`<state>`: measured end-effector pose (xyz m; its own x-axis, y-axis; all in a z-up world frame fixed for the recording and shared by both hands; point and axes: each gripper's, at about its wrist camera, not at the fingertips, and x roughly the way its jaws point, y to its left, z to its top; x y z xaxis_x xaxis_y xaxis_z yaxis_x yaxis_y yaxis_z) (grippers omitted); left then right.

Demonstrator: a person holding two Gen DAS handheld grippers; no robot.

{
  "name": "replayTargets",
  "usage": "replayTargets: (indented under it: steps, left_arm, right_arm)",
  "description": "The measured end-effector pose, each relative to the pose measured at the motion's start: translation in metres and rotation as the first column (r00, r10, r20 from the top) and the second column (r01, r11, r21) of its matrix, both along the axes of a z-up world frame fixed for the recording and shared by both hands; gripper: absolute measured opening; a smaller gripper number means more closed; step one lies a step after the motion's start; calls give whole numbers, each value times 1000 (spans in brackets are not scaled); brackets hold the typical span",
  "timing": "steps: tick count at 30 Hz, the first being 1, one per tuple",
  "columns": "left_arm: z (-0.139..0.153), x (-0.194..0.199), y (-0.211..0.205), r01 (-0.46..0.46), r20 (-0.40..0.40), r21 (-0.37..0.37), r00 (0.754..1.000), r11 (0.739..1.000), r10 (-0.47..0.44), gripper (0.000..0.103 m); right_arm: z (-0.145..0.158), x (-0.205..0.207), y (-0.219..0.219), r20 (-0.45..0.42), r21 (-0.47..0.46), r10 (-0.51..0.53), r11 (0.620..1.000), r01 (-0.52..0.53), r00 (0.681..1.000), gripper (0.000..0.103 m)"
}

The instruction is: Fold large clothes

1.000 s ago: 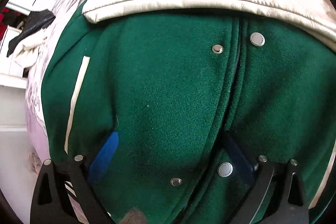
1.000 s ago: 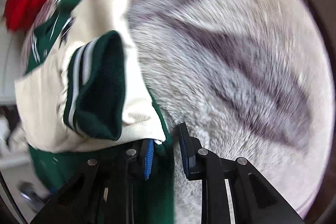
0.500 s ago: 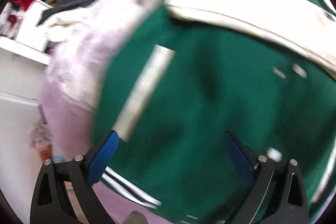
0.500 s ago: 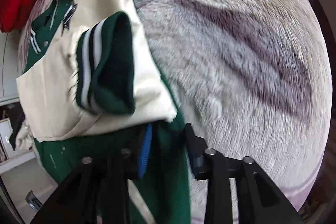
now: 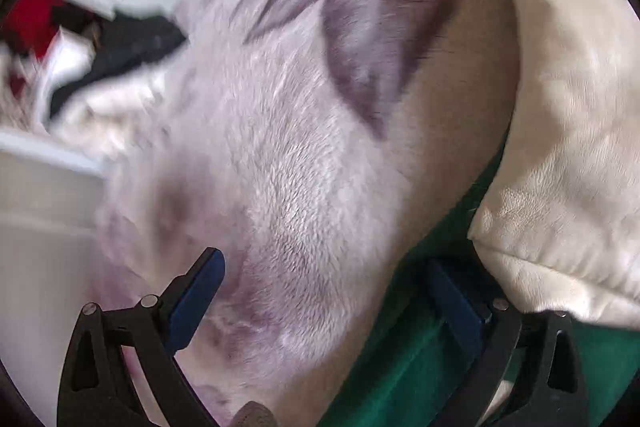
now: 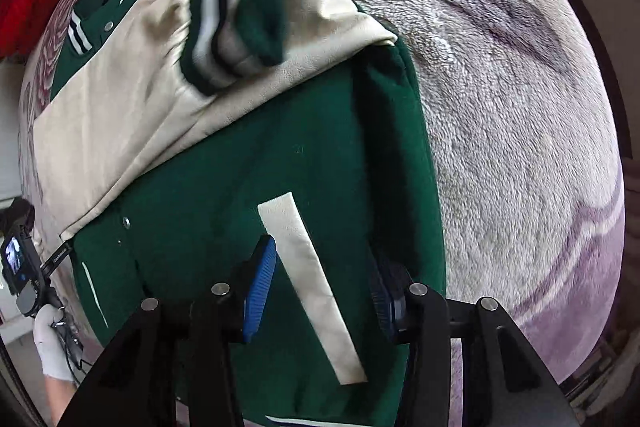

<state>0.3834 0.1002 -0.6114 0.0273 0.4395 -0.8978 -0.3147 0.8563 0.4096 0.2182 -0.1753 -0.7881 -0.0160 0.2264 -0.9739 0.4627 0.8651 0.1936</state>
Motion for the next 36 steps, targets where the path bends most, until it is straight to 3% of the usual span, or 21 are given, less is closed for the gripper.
replayTargets:
  steps: [2, 3, 7, 10, 14, 16, 19, 22, 24, 25, 26, 29, 33, 35, 36]
  left_arm:
    - [-4, -1, 20, -46, 18, -83, 999, 996, 48, 103]
    - [-6, 1, 19, -42, 17, -83, 999, 996, 43, 103]
    - [13, -10, 2, 39, 20, 8, 999, 999, -39, 103]
    - [41, -48, -16, 85, 49, 23, 995, 996, -86, 103]
    - [65, -121, -57, 153, 25, -54, 988, 987, -152, 103]
    - [63, -151, -81, 196, -13, -78, 980, 978, -198, 103]
    - [45, -189, -110, 243, -74, -105, 965, 964, -251, 103]
    - [21, -213, -129, 240, -129, -138, 957, 961, -258, 103]
    - [15, -222, -138, 250, -134, -132, 954, 959, -267, 103]
    - [15, -224, -138, 249, -128, -131, 956, 960, -266, 103]
    - [17, -225, -138, 245, -120, -132, 958, 960, -261, 103]
    - [22, -229, -132, 229, -108, -147, 963, 962, -246, 103]
    - [24, -232, -122, 223, -111, -141, 965, 965, -239, 103]
    - [24, -234, -119, 217, -110, -143, 966, 966, -233, 103]
    - [24, -235, -119, 218, -118, -139, 965, 966, -235, 103]
  right_arm:
    - [1, -5, -2, -3, -18, -25, 1000, 25, 1000, 47]
    - [-1, -7, 3, -10, -22, -36, 999, 36, 999, 47]
    - [4, -46, 9, -36, -9, -83, 997, 83, 996, 47]
    - [18, -84, 8, -48, 45, -87, 995, 89, 995, 47]
    - [19, -121, 71, -114, 213, 25, 977, 0, 993, 51]
    - [13, -142, 127, -148, 288, 130, 954, -83, 980, 57]
    - [3, -151, 183, -170, 290, 206, 945, -151, 964, 58]
    - [-6, -150, 225, -115, 175, 294, 946, -272, 949, 56]
    - [-7, -154, 243, -77, 48, 335, 942, -332, 939, 42]
    - [-4, -157, 247, -66, 32, 327, 945, -325, 943, 22]
    - [4, -159, 253, -59, 15, 340, 940, -340, 939, 9]
    - [28, -165, 257, -21, 29, 319, 947, -319, 947, 5]
    - [72, -179, 246, 72, 180, 278, 941, -287, 958, 0]
    - [67, -184, 255, 55, 221, 312, 923, -316, 949, 0]
    - [50, -191, 263, 13, 227, 369, 904, -362, 929, 0]
